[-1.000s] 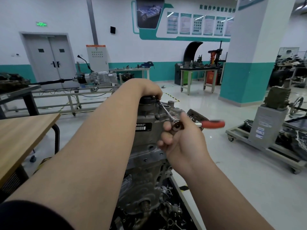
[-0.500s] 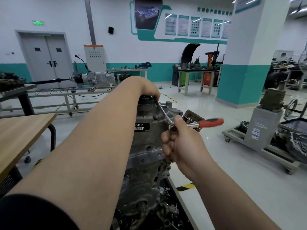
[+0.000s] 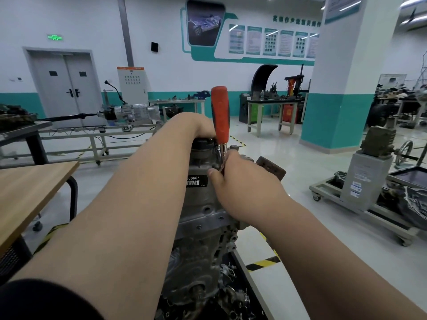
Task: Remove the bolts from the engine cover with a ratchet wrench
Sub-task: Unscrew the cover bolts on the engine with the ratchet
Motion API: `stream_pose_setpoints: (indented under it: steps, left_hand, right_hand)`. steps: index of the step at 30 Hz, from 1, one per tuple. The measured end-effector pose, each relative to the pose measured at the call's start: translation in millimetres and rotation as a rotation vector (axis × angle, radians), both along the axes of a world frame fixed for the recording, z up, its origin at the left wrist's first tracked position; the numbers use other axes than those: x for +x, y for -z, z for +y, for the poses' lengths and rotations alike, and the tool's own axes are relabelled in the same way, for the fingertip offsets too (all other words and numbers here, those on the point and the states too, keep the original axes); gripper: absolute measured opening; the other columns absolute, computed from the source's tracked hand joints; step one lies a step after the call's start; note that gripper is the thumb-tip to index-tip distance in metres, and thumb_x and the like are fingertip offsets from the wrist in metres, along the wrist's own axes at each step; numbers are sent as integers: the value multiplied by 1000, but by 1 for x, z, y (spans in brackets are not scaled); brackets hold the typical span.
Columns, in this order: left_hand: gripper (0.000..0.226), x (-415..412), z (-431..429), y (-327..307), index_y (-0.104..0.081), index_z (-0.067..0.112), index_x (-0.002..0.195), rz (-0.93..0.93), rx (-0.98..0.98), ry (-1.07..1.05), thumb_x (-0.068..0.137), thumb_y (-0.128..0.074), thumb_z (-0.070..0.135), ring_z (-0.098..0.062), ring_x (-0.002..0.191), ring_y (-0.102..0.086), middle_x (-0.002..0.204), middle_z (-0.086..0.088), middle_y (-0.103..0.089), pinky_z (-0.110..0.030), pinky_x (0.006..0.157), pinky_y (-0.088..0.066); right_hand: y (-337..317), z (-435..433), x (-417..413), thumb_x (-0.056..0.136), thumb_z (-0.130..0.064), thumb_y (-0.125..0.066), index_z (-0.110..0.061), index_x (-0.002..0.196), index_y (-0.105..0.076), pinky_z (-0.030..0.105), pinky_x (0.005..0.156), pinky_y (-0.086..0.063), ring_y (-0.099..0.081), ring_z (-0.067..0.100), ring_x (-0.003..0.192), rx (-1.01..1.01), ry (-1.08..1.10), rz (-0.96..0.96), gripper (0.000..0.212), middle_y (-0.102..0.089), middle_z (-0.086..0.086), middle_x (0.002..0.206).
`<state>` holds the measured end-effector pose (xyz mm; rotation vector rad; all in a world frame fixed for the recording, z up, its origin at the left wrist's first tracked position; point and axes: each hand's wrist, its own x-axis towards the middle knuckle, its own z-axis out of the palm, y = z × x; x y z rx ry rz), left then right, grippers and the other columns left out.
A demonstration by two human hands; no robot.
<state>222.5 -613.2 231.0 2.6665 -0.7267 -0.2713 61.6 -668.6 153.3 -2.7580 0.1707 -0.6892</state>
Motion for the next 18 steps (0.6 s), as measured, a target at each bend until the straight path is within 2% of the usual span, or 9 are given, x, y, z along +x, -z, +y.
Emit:
stream_pose_setpoints:
  steps: [2, 3, 5, 8, 12, 16, 18]
  left_hand:
    - [20, 4, 1, 3, -63, 16, 97, -10, -39, -25, 87, -64, 33, -23, 90, -60, 107, -8, -62, -37, 82, -47]
    - [24, 5, 1, 4, -65, 13, 99, -19, -60, -59, 84, -65, 33, -26, 92, -62, 108, -9, -63, -39, 85, -50]
    - [24, 5, 2, 5, -66, 14, 92, -43, -69, -105, 79, -67, 35, -25, 82, -63, 99, -10, -65, -37, 77, -52]
    - [21, 6, 2, 5, -63, 17, 80, -65, -61, -127, 76, -67, 37, -21, 69, -57, 87, -6, -60, -29, 59, -44]
    - [18, 8, 1, 6, -62, 17, 77, -84, -66, -127, 79, -66, 34, -18, 68, -54, 88, -4, -58, -29, 56, -39]
    - [18, 9, 0, 6, -62, 17, 77, -95, -40, -114, 81, -65, 35, -17, 69, -53, 87, -3, -57, -28, 56, -39]
    - [19, 10, 0, 5, -62, 18, 78, -95, -36, -117, 80, -66, 35, -17, 68, -53, 87, -2, -57, -28, 55, -38]
  right_hand:
    - [5, 0, 2, 99, -48, -36, -18, 106, -38, 38, 69, -46, -59, 26, 85, 96, -34, -5, 31, -59, 2, 89]
    - [7, -1, 2, 99, -48, -37, -18, 108, -40, 39, 71, -49, -61, 25, 85, 213, -61, -6, 32, -62, 1, 89]
    - [12, -2, 2, 98, -48, -40, -23, 107, -47, 37, 67, -48, -62, 20, 74, 534, -126, -44, 26, -61, -2, 80]
    - [24, 2, 4, 98, -44, -43, -25, 99, -53, 34, 63, -44, -54, 15, 58, 956, -166, -163, 21, -58, -4, 66]
    - [28, 18, 3, 102, -38, -42, -17, 91, -48, 26, 44, -41, -40, 14, 38, 1550, -288, -201, 24, -49, -3, 53]
    - [26, 22, 1, 102, -44, -38, -16, 91, -47, 22, 42, -39, -32, 12, 36, 2094, -493, -214, 32, -47, -1, 57]
    - [26, 24, -1, 101, -47, -37, -13, 88, -47, 20, 40, -39, -32, 10, 36, 2267, -577, -192, 38, -47, -2, 59]
